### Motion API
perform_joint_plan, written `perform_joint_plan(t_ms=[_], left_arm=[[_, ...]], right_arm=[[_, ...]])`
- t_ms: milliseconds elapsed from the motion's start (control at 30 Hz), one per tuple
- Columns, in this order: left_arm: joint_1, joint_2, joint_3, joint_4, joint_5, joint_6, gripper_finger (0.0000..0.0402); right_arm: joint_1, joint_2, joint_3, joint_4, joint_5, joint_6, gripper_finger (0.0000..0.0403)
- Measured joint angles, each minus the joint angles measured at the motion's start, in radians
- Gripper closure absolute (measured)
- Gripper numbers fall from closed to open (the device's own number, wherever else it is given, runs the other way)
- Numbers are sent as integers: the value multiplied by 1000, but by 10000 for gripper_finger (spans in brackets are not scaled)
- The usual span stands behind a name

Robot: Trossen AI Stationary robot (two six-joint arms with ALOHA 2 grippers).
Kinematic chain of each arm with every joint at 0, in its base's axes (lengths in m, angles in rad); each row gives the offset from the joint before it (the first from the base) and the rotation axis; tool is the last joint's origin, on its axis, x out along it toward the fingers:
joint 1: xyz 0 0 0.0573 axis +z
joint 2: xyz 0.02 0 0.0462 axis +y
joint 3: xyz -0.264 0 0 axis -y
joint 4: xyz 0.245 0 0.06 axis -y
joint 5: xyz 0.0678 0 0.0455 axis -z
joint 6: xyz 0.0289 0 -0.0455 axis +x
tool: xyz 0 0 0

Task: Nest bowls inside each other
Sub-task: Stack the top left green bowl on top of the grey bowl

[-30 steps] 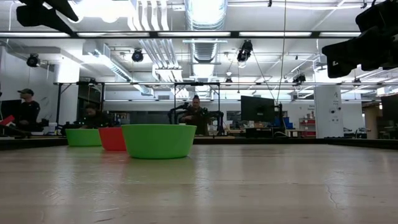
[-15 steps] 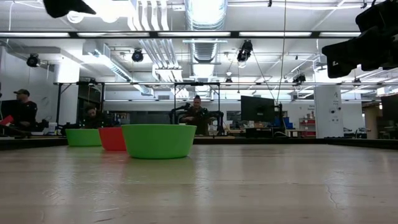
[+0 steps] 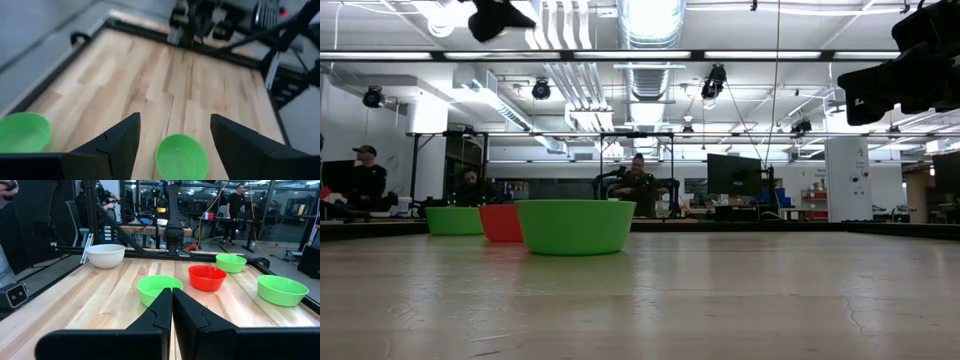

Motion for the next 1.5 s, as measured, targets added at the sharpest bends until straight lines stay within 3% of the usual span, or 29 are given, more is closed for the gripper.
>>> perform_joint_plan(t_ms=[200,400,800,1233,1500], left_arm=[[174,32,-32,40,177,14,156],[319,31,-65,5,239,-2,156],[529,0,-94,-155,188,-51,156],[604,44,-94,-359,7,-82,156],[656,156,-103,-359,3,-77,156]], right_arm=[[0,0,0,0,0,0,394],[0,0,0,0,0,0,394],[0,0,0,0,0,0,394],[0,0,0,0,0,0,394],[0,0,0,0,0,0,394]])
